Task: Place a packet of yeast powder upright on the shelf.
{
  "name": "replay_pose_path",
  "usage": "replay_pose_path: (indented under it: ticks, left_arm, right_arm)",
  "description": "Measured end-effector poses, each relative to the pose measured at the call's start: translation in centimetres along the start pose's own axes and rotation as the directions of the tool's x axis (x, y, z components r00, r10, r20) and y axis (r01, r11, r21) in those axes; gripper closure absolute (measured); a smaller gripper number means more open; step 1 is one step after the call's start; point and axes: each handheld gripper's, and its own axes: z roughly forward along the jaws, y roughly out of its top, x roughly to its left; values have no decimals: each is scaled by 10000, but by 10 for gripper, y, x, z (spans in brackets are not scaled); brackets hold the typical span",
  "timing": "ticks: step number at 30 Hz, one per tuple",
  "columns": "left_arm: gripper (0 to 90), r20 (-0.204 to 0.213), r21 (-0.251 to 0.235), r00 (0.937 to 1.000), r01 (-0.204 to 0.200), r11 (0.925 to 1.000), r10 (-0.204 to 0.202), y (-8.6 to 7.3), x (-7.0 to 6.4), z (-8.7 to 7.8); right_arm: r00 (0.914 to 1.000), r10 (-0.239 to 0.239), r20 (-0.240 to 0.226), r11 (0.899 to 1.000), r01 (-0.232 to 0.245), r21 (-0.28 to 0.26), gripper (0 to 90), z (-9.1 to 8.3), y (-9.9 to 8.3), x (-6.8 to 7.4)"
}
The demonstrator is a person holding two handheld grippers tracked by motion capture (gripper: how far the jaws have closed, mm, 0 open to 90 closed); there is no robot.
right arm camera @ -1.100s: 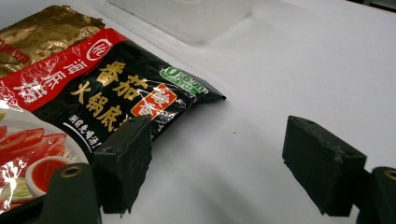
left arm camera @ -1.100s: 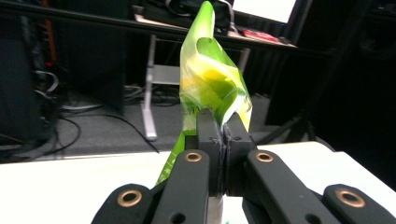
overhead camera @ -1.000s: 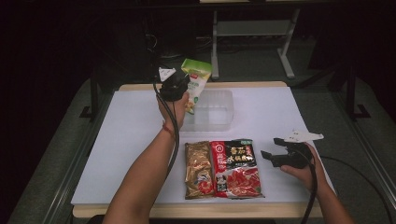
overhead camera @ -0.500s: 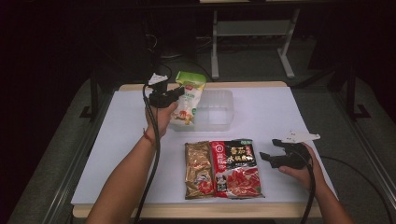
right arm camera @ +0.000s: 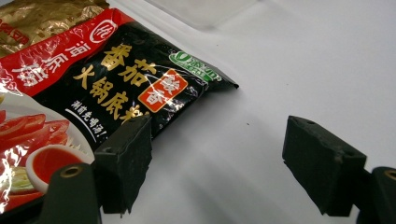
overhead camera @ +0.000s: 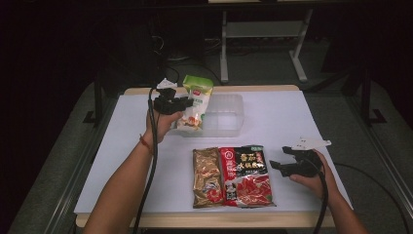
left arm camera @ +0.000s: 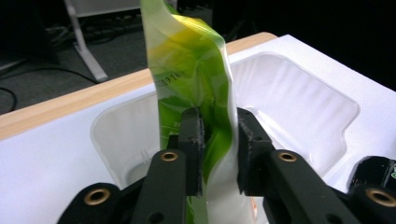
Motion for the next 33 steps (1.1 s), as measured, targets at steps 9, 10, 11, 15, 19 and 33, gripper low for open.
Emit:
replay_pose_path:
  ticks: [9,10,11,15,19,33]
  left_arm:
    - [475,-390,1519,9987,-269,9880,332,11,3,25]
    - [475,-452,1904,9982,-309,9812,402,11,4,30]
    - [406,-623,2268,9969,-323,9734,476,9,5,38]
    - [437,-643,2482,9960,-440,9677,618,9,1,47]
    - [684,-494,2671,9931,-893,9595,1062,14,-7,46]
    - [739,-2343,-1226,9718,-26,9925,-264,14,-10,27]
  right_arm:
    - [9998,-110,-176,9997,113,209,231,3,-1,1]
    - [9998,-110,-176,9997,113,209,231,3,-1,1]
    - [9996,-191,-186,9995,195,250,231,3,-1,1]
    - [9997,-144,-177,9995,149,266,231,2,-2,0]
    - [9999,-116,-115,9997,118,216,231,1,-3,-2]
    - [9997,-234,-65,9994,236,270,231,2,-2,0]
